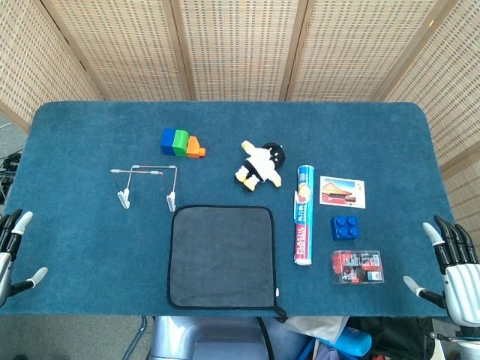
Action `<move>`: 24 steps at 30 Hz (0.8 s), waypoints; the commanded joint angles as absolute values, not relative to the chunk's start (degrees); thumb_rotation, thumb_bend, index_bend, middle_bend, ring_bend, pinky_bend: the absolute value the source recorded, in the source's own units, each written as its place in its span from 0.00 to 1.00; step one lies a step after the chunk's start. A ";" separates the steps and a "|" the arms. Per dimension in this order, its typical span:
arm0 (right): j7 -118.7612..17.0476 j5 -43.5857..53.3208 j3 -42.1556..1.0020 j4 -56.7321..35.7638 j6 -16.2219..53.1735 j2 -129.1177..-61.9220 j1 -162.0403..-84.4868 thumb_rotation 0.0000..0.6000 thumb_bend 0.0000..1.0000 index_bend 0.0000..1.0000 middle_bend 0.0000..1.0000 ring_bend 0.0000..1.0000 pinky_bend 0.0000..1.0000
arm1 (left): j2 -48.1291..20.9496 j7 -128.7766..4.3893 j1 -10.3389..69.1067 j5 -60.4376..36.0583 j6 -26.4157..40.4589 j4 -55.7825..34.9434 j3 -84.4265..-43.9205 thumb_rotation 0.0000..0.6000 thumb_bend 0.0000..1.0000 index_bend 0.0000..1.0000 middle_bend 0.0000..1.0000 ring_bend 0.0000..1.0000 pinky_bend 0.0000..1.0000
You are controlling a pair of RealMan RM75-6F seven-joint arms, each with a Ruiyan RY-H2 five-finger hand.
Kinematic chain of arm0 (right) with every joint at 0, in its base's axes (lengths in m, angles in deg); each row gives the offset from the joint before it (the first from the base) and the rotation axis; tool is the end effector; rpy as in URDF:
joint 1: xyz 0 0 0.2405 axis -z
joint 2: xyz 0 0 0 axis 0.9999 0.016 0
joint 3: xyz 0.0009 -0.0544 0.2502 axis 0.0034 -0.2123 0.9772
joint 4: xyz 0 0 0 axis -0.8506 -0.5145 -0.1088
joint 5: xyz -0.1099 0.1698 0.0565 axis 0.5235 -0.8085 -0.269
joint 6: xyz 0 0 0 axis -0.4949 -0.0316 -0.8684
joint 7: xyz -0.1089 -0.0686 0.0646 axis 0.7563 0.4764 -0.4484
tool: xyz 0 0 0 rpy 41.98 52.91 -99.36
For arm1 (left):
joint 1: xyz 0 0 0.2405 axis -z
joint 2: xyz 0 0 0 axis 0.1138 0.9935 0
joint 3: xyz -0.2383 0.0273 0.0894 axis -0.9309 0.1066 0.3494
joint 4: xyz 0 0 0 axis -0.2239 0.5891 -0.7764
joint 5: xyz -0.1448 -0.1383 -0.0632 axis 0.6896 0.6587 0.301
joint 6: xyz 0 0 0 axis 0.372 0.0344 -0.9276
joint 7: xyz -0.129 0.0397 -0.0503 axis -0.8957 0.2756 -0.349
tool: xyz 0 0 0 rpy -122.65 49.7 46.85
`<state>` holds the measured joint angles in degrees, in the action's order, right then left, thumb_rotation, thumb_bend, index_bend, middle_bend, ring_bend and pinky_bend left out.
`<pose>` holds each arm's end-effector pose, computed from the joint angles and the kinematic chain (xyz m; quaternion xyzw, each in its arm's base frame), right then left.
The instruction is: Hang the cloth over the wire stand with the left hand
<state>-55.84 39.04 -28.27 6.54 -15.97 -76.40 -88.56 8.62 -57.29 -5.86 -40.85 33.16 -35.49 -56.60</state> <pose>-0.2915 -0.1470 0.1790 0.5699 -0.3370 0.4918 0.5655 -0.2980 0.1499 0.1719 -0.5996 -0.3627 -0.3789 0.6045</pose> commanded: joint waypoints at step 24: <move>-55.18 36.75 -27.51 7.36 -14.77 -76.08 -88.65 1.00 0.00 0.01 0.00 0.00 0.00 | -4.91 -62.66 9.10 -59.87 26.02 -9.25 -55.21 1.00 0.24 0.10 0.00 0.00 0.00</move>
